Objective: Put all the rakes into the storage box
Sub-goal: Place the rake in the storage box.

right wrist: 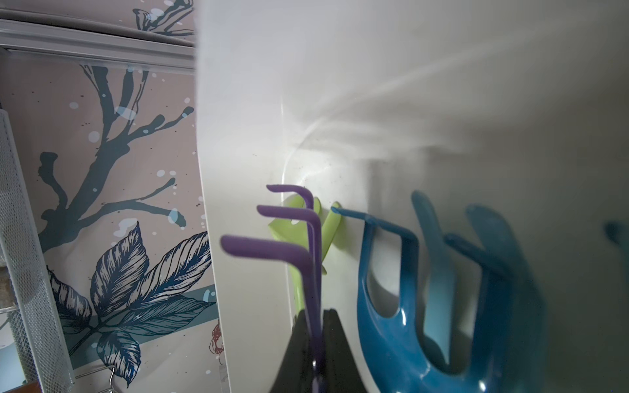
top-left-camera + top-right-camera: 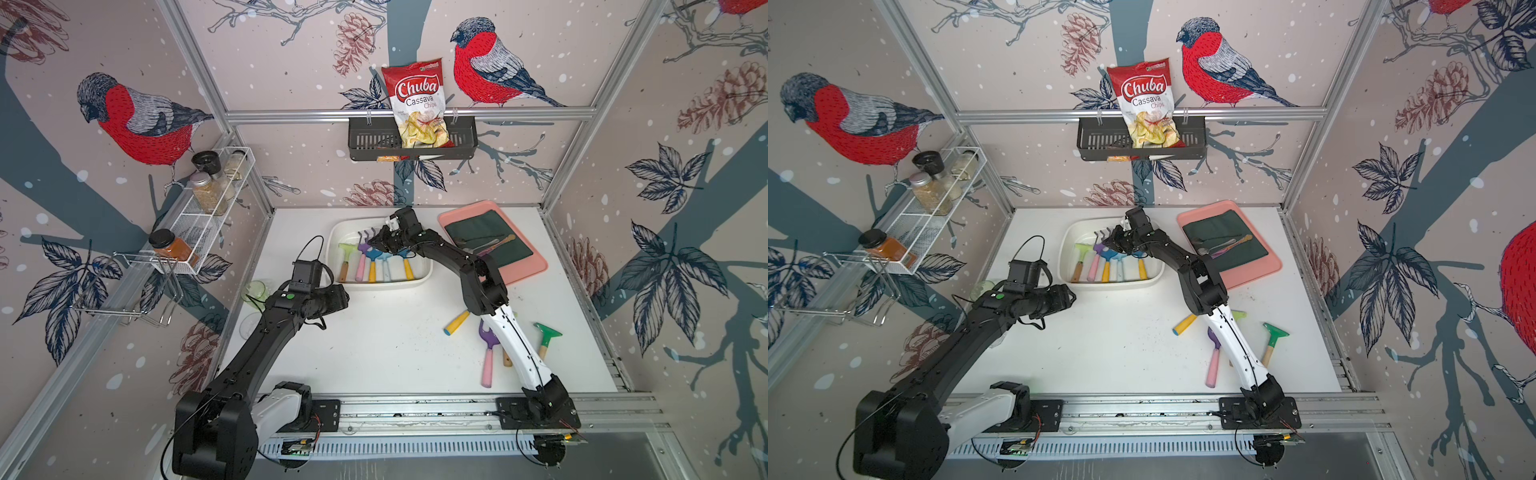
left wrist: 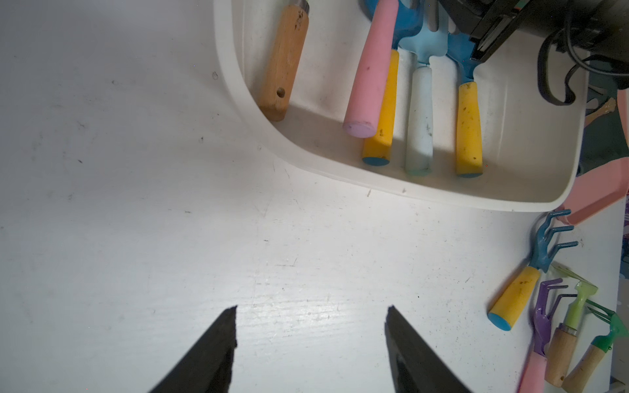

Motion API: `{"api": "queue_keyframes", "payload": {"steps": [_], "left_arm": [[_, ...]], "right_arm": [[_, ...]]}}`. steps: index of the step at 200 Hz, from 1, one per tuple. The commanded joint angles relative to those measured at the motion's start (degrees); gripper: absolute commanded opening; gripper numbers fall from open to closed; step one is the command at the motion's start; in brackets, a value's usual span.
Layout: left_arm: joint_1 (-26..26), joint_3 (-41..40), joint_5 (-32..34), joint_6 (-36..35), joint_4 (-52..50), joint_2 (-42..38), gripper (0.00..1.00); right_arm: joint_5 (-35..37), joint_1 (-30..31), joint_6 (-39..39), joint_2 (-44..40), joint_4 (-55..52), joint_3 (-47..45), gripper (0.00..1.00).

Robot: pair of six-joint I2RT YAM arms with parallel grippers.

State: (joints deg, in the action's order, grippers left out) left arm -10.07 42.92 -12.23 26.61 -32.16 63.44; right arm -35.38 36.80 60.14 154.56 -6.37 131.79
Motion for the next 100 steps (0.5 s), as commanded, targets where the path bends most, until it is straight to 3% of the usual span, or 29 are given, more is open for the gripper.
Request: {"api": "queue_keyframes", "payload": {"steps": [1,24,79,100], "left_arm": [[0.13,-0.29,-1.34,-0.33,1.44,0.36,0.69],[0.14,0.04,-1.91,-0.44,1.21,1.10,0.70],[0.18,0.15,-2.19,-0.68,1.22,1.16,0.69],[0.15,0.05,-2.27,-0.73,1.04,0.96,0.70]], "right_arm": [[-0.68,0.12,-0.10,0.12,1.15,0.44,0.11],[-0.34,0.03,-0.45,-0.21,0.03,0.44,0.28],[0.51,0.07,-1.36,-2.31,-1.51,0.31,0.43],[1.33,-0.06,-2.19,-4.07,-2.42,-0.57,0.54]]}}
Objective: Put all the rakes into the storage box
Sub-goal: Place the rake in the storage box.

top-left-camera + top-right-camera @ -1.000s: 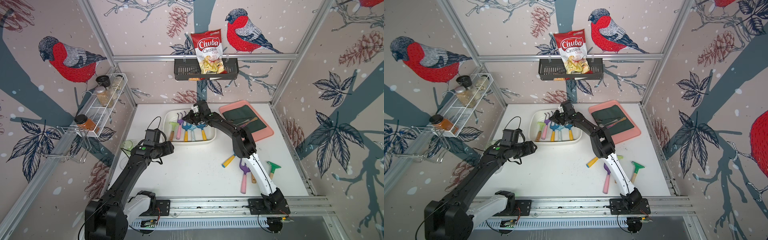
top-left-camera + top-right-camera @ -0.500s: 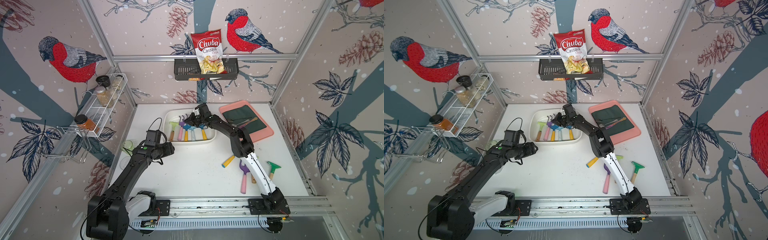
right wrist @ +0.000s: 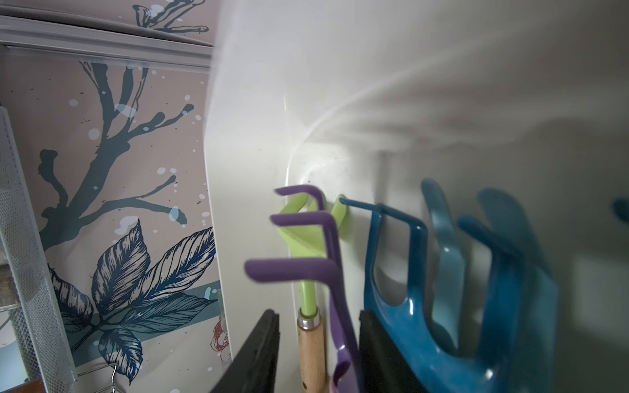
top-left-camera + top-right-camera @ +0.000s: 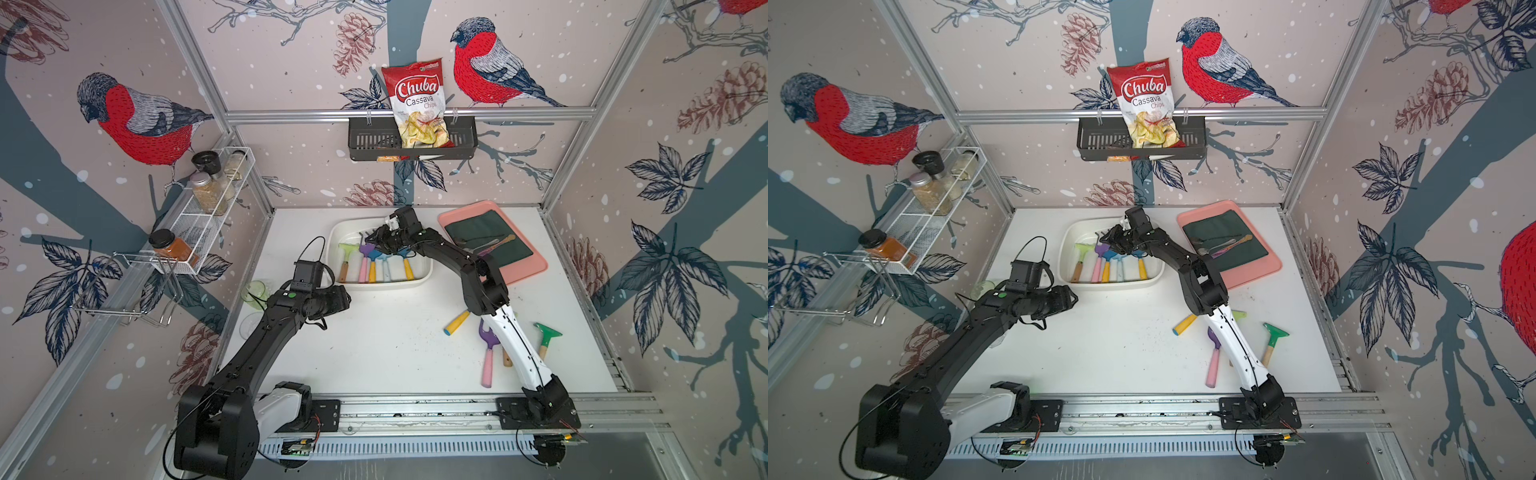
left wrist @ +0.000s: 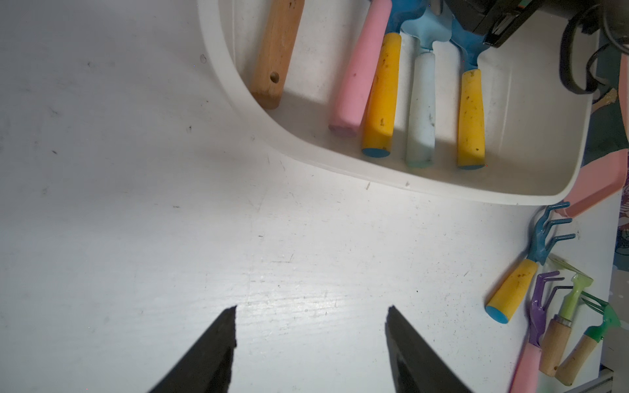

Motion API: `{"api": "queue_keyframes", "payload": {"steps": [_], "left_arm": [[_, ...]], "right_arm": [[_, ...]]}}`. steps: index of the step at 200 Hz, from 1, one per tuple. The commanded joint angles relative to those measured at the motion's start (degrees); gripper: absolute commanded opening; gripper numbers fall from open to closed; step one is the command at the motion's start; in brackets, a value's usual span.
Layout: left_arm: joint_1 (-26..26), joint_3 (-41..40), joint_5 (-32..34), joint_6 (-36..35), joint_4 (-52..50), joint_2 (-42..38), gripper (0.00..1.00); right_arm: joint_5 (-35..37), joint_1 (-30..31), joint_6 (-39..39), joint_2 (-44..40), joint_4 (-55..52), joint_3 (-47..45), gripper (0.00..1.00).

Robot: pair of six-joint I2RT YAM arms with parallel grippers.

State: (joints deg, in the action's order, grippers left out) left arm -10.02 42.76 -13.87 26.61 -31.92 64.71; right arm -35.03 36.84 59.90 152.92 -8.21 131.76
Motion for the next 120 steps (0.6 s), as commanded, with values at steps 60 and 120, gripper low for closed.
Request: {"api": "queue_keyframes", "payload": {"steps": [60,120], "left_arm": [[0.09,0.06,-1.18,-0.45,0.37,-2.43,0.70],[-0.20,-0.27,-5.99,-0.10,2.29,-2.79,0.70]], "right_arm": [[4.05,-0.85,-3.97,-7.98,-3.00,-4.04,0.74],[16.91,-2.99,-15.74,-25.74,-17.89,-15.20,0.85]]}}
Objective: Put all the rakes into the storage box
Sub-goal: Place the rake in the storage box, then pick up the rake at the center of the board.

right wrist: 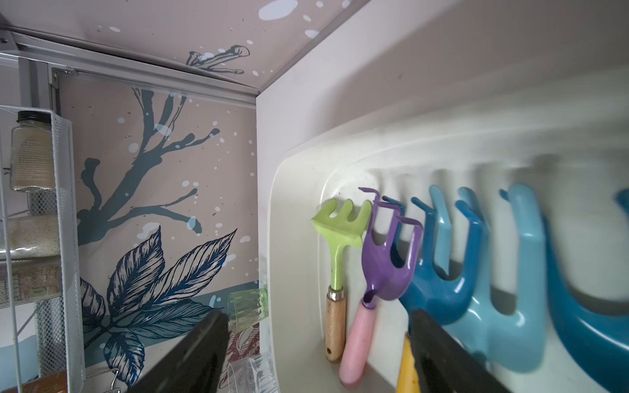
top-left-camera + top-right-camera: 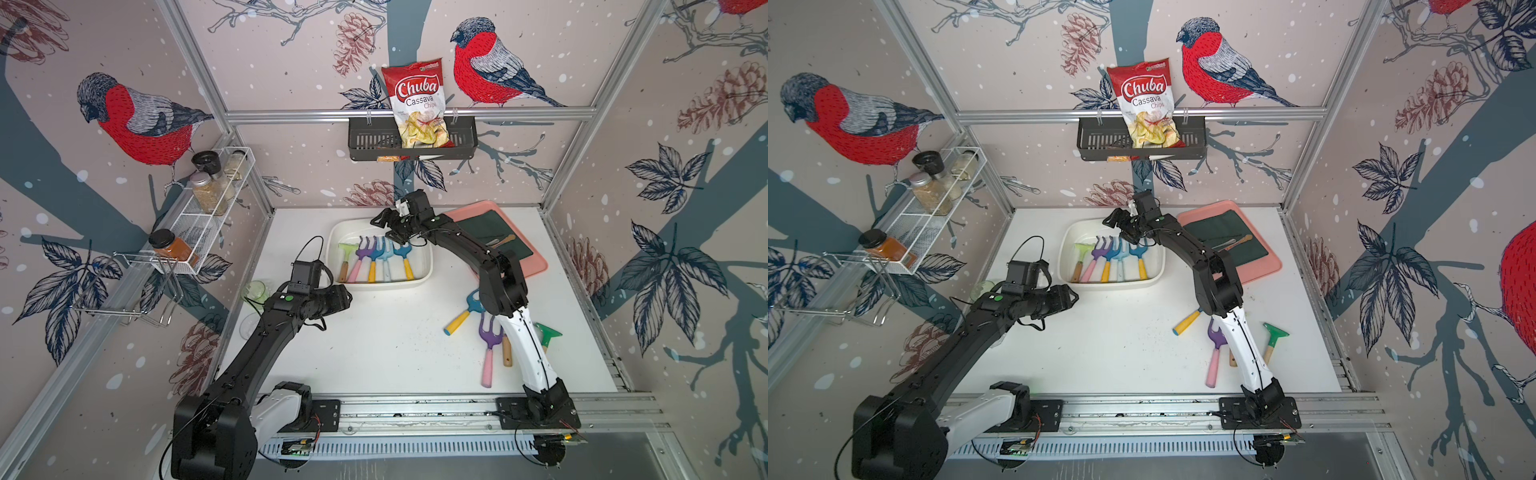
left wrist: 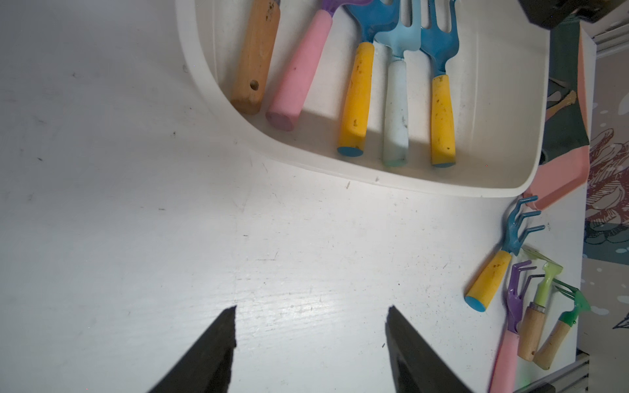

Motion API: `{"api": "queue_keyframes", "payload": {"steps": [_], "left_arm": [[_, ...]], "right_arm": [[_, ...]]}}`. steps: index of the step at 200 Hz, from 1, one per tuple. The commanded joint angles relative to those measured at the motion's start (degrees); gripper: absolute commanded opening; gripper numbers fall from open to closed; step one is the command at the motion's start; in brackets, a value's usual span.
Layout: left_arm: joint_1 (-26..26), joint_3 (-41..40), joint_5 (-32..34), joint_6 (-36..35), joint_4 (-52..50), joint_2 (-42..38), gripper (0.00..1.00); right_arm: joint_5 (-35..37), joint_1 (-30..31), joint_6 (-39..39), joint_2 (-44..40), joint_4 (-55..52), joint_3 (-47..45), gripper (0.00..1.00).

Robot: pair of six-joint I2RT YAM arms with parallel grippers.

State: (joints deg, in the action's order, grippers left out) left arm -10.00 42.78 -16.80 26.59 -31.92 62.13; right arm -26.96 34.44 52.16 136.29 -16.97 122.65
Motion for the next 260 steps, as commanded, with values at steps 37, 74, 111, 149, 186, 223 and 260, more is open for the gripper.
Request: {"api": "queue_keyframes", "payload": {"steps": [37,74,111,149,186,223,260], "left_arm": [[-3.90,-1.12,-4.02,2.05,5.75,0.38,0.70],[-8.17,-1.21,-4.76,3.90,9.60,4.14,0.70],[-9.76,1.06,-5.34,3.70,11.00,7.87,0.70],[-10.56,2.91,-5.48,3.05,11.06,10.39,0.70],[-11.25,3.00,-5.77,3.03,12.02,12.09,0.70],[-11.60,3.18,-5.88,3.21,12.42,12.58,0.70],[-11.62,3.03,-5.87,3.14,12.42,12.67,0.70]], "right_arm": [[24.17,-2.14,-13.65,-32.35,-18.95,-32.24,0.84],[30.86,-6.21,-9.10,-52.09,-28.54,-55.58,0.82],[32.84,-8.22,0.59,-65.52,-32.82,-72.44,0.83],[35.71,-8.33,7.55,-72.12,-35.23,-82.20,0.86],[35.80,-8.83,8.75,-74.65,-34.87,-86.16,0.86],[33.59,-9.22,7.94,-75.63,-31.85,-88.84,0.79],[31.81,-9.28,7.05,-77.00,-29.13,-90.95,0.63]]}}
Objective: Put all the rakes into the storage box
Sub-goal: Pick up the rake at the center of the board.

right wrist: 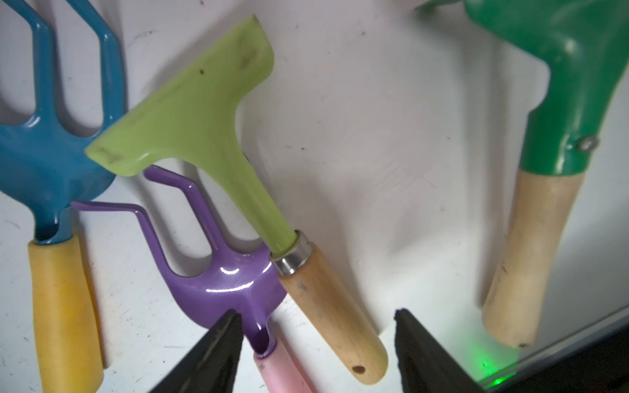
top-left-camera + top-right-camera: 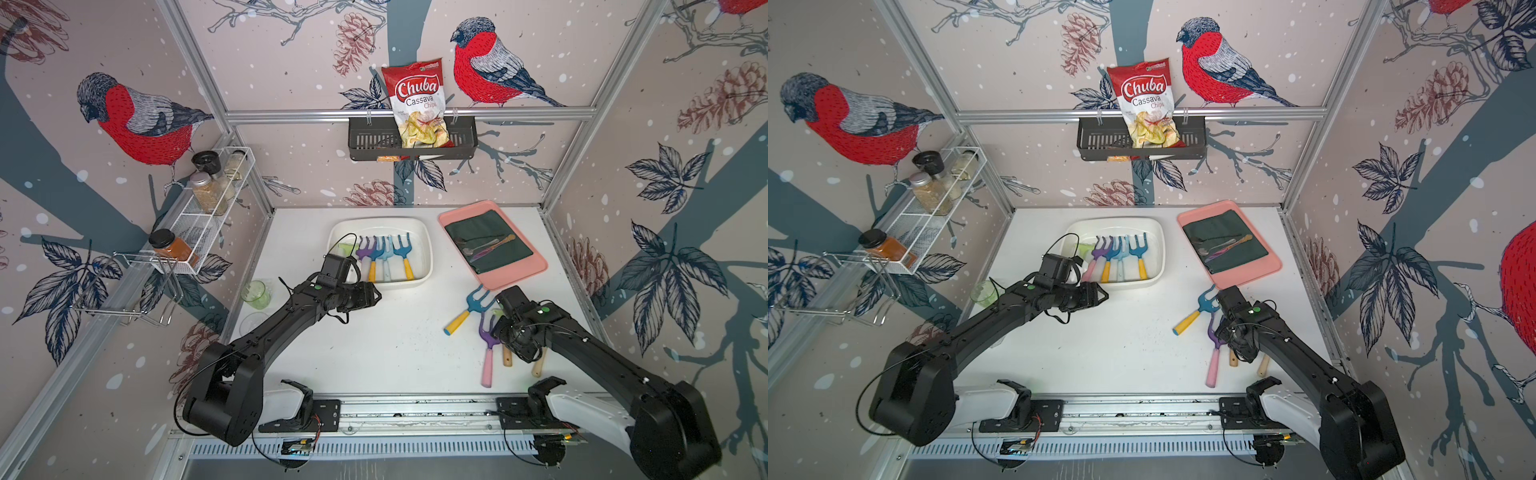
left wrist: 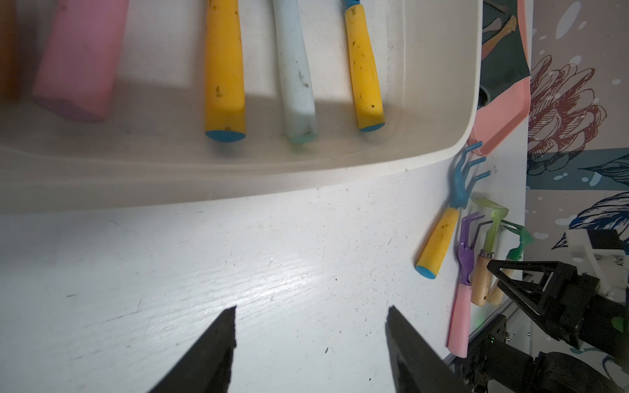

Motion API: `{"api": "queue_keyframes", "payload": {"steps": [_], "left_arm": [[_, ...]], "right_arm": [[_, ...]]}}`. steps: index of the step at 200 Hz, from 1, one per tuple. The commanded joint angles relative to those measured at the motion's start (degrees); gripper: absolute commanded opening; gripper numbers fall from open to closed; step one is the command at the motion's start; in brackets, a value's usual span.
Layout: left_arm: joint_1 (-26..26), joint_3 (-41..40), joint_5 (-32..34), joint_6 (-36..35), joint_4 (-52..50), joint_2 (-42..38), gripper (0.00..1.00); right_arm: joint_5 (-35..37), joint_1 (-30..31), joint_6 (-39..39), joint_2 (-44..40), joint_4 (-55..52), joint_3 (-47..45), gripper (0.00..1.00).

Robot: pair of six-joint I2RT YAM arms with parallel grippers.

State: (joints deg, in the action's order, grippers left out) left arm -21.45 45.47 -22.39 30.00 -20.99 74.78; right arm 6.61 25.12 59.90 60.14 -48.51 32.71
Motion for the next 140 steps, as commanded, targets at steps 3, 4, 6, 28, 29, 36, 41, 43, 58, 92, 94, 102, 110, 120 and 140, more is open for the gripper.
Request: {"api": "queue_keyframes", "payload": {"steps": [3,4,6,28,29,36,41,43,58,92,94,102,110,120,140], "left_arm": [[-0.17,0.32,-0.28,-0.29,1.50,0.01,0.70],[-0.17,0.32,-0.24,-0.25,1.49,-0.03,0.70],[-0.19,0.30,-0.21,-0.28,1.48,-0.04,0.70],[-0.26,0.16,-0.11,-0.02,1.36,-0.41,0.70],[-0.26,0.11,-0.06,0.02,1.33,-0.46,0.70],[-0.26,-0.01,-0.01,0.17,1.41,-0.64,0.70],[-0.26,-0.15,0.07,0.15,1.48,-0.71,0.70],[-0.26,-0.13,0.07,0.24,1.48,-0.76,0.70],[-0.32,-0.22,0.16,0.39,1.33,-0.87,0.70],[-0.34,-0.24,0.34,0.47,1.09,-1.11,0.70],[-0.34,-0.24,0.33,0.43,1.12,-1.10,0.70],[-0.35,-0.19,0.46,0.46,1.02,-1.13,0.70],[-0.43,-0.16,0.49,0.41,0.91,-1.13,0.70],[-0.48,-0.13,0.51,0.48,0.85,-1.13,0.70],[-0.44,-0.19,0.59,0.72,0.91,-1.44,0.70]], "right_arm": [[-1.80,0.06,-0.71,-0.96,2.49,-1.06,0.62],[-1.79,0.08,-0.77,-0.93,2.52,-1.11,0.62],[-1.78,0.09,-0.86,-0.97,2.54,-1.14,0.61],[-1.68,0.08,-2.01,-0.80,1.98,-0.76,0.58],[-1.64,0.09,-2.08,-0.76,1.95,-0.74,0.58],[-1.61,0.05,-2.56,-0.60,2.00,-0.74,0.57],[-1.73,0.10,-2.77,-0.48,1.97,-0.72,0.57],[-1.74,0.10,-2.82,-0.47,1.96,-0.72,0.57],[-1.78,0.02,-3.66,0.13,2.06,-0.63,0.57],[-1.69,0.45,-5.66,2.94,0.81,-0.60,0.56],[-1.69,0.41,-5.78,3.09,0.81,-0.69,0.56],[-1.74,0.37,-5.92,3.22,1.00,-1.08,0.55],[-2.04,0.43,-6.10,3.19,1.55,-1.47,0.54],[-2.38,0.41,-6.03,3.01,2.36,-1.84,0.52],[-2.12,0.40,-6.37,3.42,3.03,-2.28,0.46]]}}
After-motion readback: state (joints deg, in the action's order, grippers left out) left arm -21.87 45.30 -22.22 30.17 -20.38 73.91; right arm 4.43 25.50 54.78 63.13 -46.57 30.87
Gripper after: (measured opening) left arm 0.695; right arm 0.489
